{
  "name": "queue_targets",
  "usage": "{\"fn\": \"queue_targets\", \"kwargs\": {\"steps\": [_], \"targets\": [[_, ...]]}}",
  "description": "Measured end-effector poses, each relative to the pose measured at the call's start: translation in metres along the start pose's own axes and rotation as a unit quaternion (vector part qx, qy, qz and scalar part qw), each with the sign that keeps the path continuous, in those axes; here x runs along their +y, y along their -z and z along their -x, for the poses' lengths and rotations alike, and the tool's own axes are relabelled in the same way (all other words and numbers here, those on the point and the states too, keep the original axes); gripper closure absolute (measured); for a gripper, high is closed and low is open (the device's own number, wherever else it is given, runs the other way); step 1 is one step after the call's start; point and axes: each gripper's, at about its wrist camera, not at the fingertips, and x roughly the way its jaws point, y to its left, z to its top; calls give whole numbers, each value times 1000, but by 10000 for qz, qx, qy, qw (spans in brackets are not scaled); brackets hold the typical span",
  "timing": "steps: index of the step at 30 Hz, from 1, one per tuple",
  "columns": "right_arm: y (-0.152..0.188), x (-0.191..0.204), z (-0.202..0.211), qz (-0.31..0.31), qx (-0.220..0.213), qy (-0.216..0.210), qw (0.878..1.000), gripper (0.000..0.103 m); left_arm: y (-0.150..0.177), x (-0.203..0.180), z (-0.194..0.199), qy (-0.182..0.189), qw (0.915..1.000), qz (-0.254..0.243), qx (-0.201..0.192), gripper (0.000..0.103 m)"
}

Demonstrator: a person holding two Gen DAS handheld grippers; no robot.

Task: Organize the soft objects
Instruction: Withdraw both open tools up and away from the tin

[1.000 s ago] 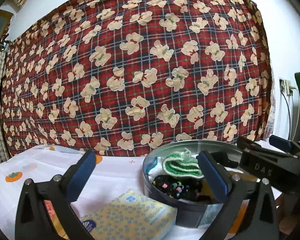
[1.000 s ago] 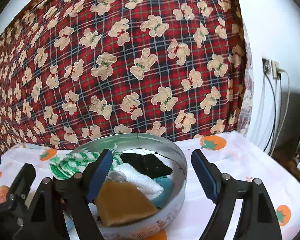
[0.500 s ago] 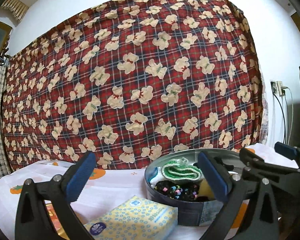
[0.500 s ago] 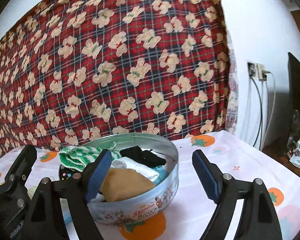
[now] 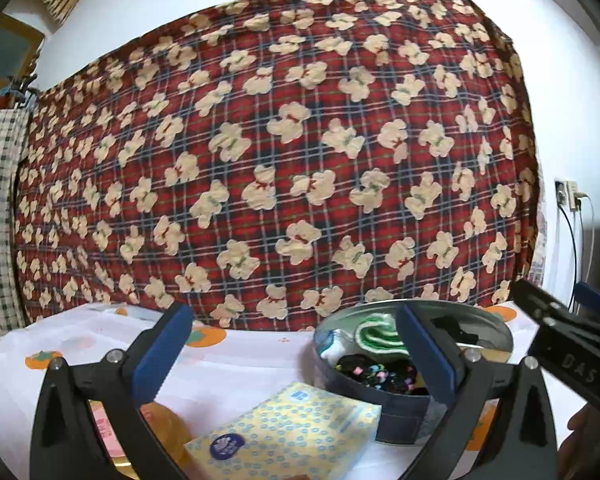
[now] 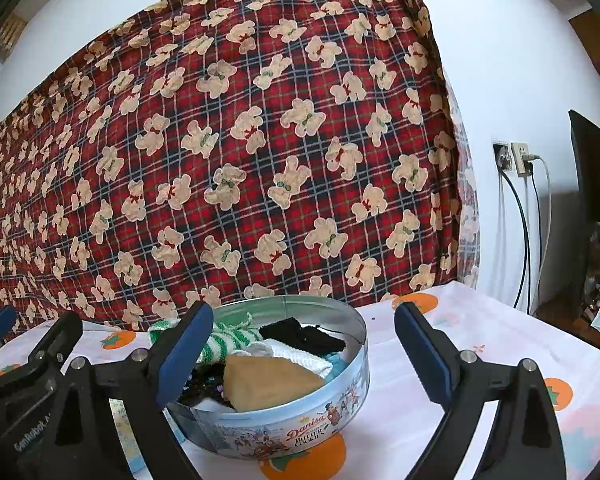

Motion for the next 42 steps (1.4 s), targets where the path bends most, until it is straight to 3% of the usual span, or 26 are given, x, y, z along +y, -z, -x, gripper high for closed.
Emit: {"fn": "queue_targets", "kwargs": {"steps": [3,8,20,42], "targets": [[0,1,3,27,-48,25,10000,9,1,-3,-4,-25,9998,-163,143,0],[0,4,6,123,-113,64,9998,9,3,-7,0,-38,9995,-299,59,0],[-1,11,13,273,-280,40,9992,9,4,8,-10,-147,9993,62,327,0],[0,12,13,266,-273,35,9993,8,5,11,-9,-169,9994,31,314,0]]}}
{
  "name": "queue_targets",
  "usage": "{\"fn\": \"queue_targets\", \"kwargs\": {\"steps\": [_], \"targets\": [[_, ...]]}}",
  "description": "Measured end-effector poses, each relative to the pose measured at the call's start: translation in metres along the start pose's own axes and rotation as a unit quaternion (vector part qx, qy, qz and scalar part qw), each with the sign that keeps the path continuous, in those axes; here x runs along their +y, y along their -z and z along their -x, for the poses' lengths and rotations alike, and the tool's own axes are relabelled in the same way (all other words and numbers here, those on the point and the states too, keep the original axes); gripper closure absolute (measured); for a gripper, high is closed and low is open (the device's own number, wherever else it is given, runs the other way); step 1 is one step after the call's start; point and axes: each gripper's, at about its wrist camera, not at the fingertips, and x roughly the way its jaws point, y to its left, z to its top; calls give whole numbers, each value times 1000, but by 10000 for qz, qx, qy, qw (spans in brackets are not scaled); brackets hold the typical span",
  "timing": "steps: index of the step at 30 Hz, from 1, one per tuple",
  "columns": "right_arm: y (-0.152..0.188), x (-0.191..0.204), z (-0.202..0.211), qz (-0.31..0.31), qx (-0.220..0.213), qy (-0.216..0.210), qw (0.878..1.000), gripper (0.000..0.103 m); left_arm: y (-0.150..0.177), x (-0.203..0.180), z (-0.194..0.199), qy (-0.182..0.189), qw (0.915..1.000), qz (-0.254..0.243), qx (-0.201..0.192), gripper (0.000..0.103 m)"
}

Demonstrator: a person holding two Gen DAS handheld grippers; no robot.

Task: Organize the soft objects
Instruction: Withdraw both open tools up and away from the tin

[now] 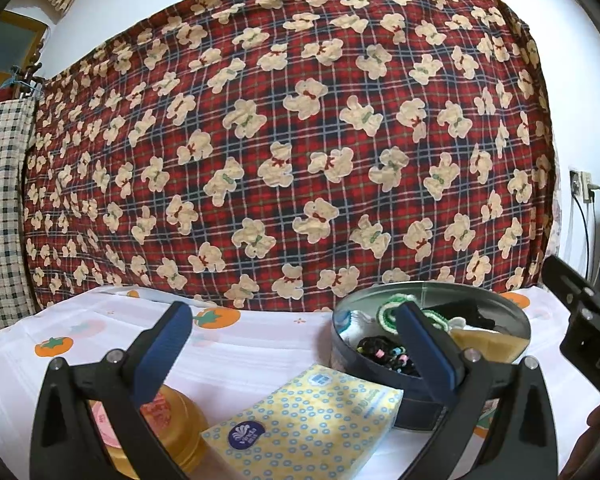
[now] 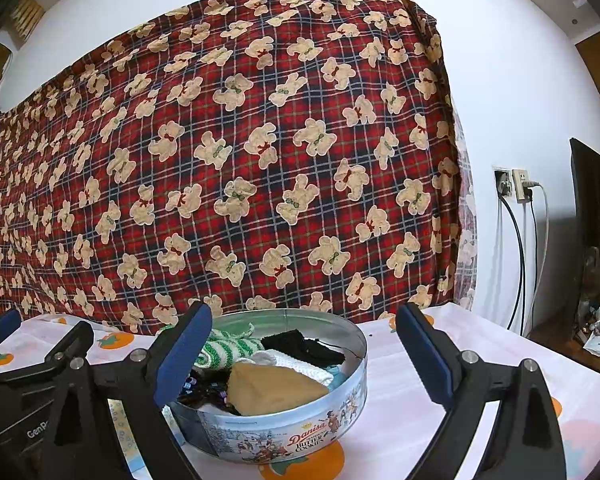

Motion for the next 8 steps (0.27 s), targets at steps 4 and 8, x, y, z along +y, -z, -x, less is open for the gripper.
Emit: {"fn": "queue_targets", "kwargs": {"steps": [4,8], "targets": [[0,0,0,-3,-1,0,10000,8,0,2,-1,13,10000,43,49,0],[0,0,0,-9,6,22,10000,8,0,1,1,33,10000,9,-6,0]]}}
